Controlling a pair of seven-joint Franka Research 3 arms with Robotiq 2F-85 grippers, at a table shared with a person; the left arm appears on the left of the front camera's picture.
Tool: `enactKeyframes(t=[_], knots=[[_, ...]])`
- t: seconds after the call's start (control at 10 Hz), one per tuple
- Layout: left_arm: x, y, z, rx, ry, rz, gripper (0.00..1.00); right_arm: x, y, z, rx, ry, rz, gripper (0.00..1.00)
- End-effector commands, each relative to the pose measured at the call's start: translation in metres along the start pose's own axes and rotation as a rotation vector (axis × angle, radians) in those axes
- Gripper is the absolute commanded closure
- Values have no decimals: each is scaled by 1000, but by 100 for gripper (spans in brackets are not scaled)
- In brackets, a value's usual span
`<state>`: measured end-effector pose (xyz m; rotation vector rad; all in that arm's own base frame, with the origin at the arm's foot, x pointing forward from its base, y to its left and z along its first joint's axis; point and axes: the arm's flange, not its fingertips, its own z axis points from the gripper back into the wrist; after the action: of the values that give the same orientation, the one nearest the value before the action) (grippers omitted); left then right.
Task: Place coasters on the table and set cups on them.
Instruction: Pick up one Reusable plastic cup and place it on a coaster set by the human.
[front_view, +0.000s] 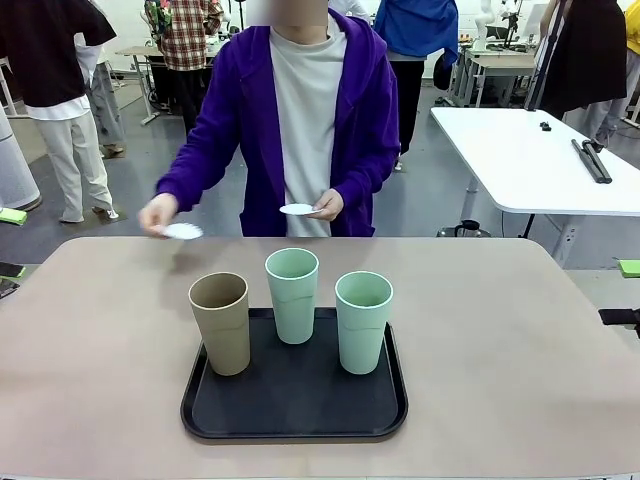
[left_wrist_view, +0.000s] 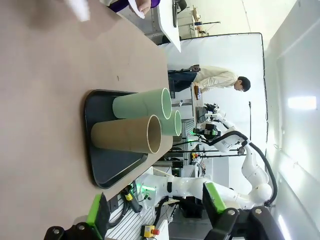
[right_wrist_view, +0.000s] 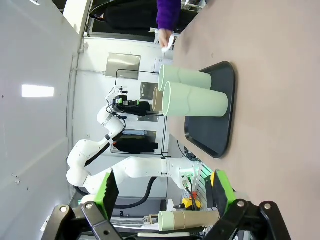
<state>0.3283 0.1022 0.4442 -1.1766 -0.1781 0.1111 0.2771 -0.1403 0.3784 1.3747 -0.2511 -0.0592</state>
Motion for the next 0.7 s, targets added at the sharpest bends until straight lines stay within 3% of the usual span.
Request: enactKeyframes(t=[0.0,0.6], knots=[[0,0,1,-12,-4,-6,0,0,0,1,8,-4,-4,0],[0,0,1,-12,-4,-6,0,0,0,1,8,-4,-4,0]])
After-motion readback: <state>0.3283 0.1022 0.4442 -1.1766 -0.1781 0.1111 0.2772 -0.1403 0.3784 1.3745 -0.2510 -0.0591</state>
